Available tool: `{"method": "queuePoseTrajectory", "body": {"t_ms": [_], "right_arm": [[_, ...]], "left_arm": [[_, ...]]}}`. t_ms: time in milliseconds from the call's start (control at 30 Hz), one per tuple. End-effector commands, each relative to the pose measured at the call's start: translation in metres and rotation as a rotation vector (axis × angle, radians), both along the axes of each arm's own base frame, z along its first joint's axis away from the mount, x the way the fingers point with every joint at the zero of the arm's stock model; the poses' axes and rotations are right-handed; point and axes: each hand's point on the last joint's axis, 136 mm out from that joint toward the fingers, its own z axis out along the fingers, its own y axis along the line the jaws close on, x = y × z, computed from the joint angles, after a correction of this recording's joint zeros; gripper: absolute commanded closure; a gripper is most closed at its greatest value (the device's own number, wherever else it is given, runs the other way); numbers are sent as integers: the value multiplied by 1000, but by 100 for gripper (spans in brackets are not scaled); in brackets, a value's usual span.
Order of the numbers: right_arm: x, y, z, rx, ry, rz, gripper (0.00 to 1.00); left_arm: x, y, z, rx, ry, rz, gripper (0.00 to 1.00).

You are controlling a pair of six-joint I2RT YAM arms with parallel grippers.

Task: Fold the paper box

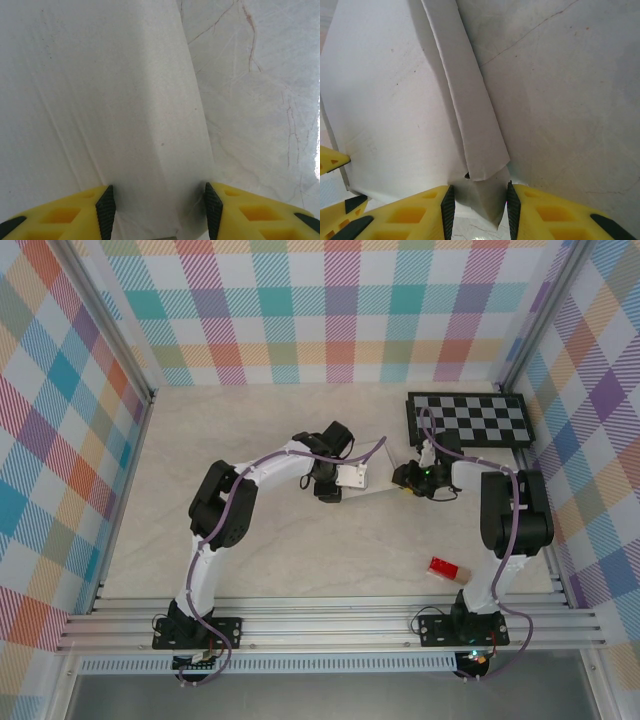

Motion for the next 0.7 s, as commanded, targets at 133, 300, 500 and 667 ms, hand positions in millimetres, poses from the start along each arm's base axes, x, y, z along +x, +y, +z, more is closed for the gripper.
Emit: {"method": "queuePoseTrajectory", "body": {"t_ms": [133,300,500,667], "right_arm": [[11,-5,0,29,-15,-32,61],[9,-10,4,39,-17,-28,60],[7,-3,18,82,-33,18,65],[4,1,23,97,1,21,67]], "left_arm": [[-49,48,-75,211,223,-23,52],[-45,49,-74,206,222,-8,53],[-42,47,-73,204,219,0,53],[-41,45,-72,199,221,10,53]]}}
